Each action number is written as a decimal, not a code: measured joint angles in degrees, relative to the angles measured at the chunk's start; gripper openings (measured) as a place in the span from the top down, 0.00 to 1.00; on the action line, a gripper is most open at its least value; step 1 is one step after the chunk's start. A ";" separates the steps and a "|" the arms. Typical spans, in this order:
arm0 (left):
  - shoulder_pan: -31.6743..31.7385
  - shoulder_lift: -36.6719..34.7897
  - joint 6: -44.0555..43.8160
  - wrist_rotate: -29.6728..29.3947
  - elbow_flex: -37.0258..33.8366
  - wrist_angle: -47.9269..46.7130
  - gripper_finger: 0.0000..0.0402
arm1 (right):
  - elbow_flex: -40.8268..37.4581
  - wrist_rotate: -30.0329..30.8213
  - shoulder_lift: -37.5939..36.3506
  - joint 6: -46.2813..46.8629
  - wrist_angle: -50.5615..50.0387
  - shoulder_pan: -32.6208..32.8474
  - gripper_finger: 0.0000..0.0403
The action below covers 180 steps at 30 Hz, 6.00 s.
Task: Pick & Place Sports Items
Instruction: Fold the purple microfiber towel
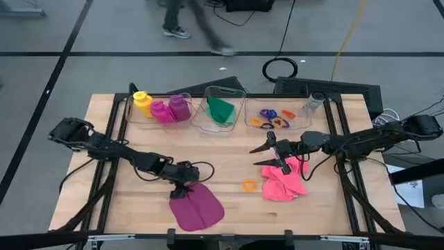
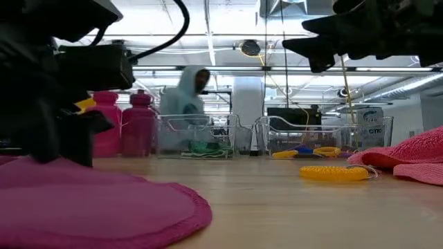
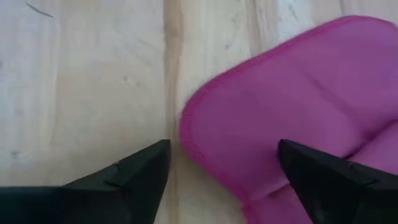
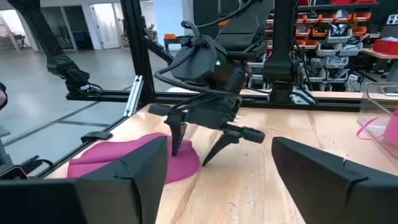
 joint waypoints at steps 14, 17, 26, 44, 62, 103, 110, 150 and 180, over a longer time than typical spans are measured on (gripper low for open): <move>0.54 0.02 12.56 0.73 -0.06 3.47 0.96 | 0.02 0.22 0.00 -0.20 -0.36 -0.02 0.48; 1.00 0.02 18.61 -2.95 -0.07 8.48 0.99 | 0.02 0.23 0.00 -0.20 -0.36 -0.02 0.48; 1.63 0.02 24.40 -23.15 -0.09 17.93 0.99 | 0.02 0.30 0.00 -0.15 -0.36 -0.02 0.48; 6.09 0.02 16.67 -39.25 -0.09 20.45 1.00 | 0.04 11.13 17.22 10.53 5.99 2.28 0.48; 0.64 0.02 22.07 -48.78 -0.09 21.77 1.00 | 0.07 20.98 27.19 12.26 14.13 4.12 0.48; 0.63 0.02 21.98 -53.17 -0.09 25.76 1.00 | 6.55 20.64 31.19 21.98 4.30 6.14 0.75; 0.50 0.02 22.24 -53.75 -0.09 23.45 1.00 | 10.88 19.30 35.86 21.61 4.66 6.32 0.94; -8.03 0.04 34.39 -44.57 -9.84 29.48 0.95 | 30.00 19.60 42.93 8.56 -16.95 14.27 1.00; -5.51 -10.05 22.10 -31.96 -9.84 20.92 0.44 | 31.71 16.22 42.91 6.72 -18.07 14.38 1.00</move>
